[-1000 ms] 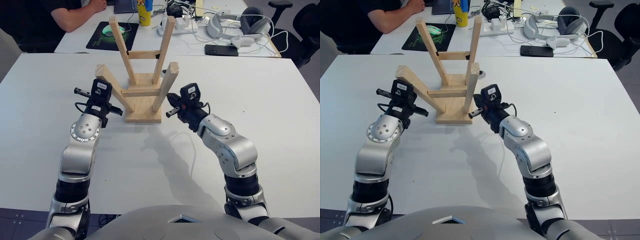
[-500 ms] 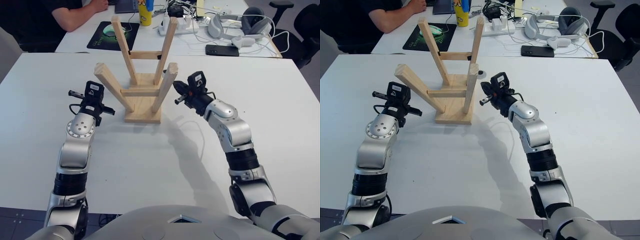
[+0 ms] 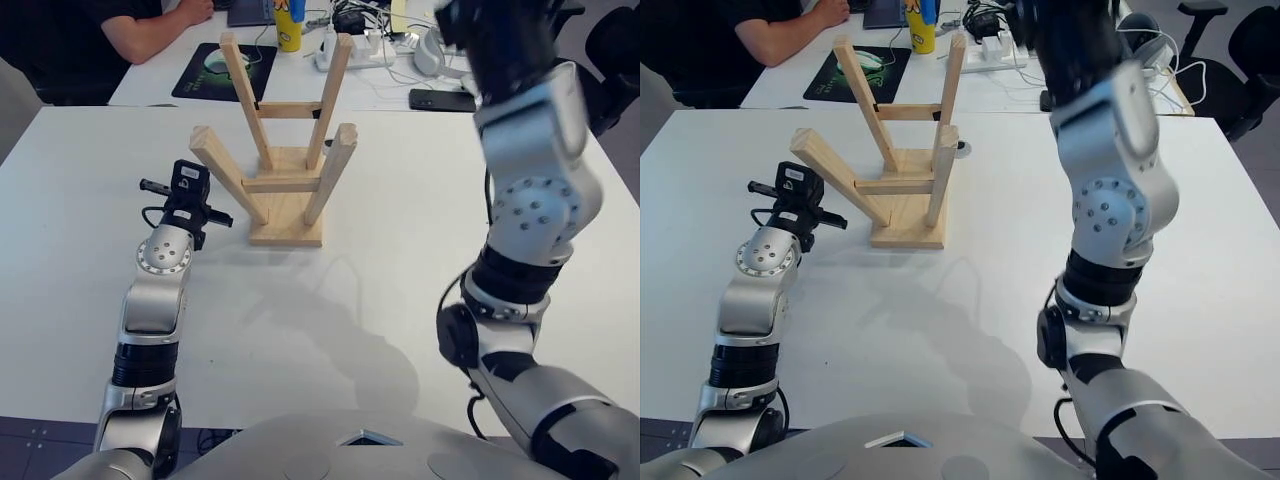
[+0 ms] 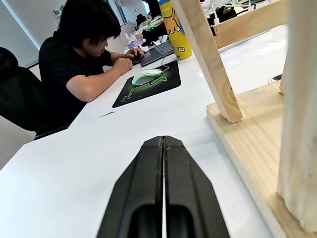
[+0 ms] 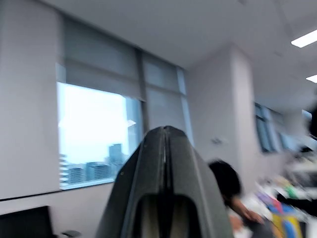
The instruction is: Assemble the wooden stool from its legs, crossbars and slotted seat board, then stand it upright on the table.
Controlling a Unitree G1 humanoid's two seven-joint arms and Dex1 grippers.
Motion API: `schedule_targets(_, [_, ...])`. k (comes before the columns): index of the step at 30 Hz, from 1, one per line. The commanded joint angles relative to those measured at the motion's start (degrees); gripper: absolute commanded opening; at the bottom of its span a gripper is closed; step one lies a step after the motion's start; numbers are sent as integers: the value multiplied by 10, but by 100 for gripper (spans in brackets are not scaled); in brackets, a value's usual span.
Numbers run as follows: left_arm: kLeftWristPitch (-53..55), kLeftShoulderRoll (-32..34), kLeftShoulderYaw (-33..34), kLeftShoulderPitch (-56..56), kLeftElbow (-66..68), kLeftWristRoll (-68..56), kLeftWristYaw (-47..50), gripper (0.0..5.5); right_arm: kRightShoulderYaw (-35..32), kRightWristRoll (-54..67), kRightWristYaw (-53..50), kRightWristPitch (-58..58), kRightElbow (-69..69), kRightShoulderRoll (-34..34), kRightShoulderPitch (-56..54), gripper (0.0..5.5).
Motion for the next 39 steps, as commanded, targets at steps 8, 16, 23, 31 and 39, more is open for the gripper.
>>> schedule_targets(8, [-1,-10,-6,-6,2,3,-3,4,21,-50,-19,-28,3,-19,-12,0])
schedule_targets(16, [1,-24,-13,-3,-5,0,0,4,218,-4,-3,271,101,-34,255,0])
schedule_targets(23, [3,-38,-15,15,-16,4,10,4,101,-50,0,77,66,-19,112,0])
schedule_targets(31, [5,-38,-15,18,-19,4,10,4,58,-76,-12,-9,-17,-30,15,0])
schedule_targets(39, [5,-39,-14,20,-21,1,8,4,55,-175,36,-45,234,-92,125,0])
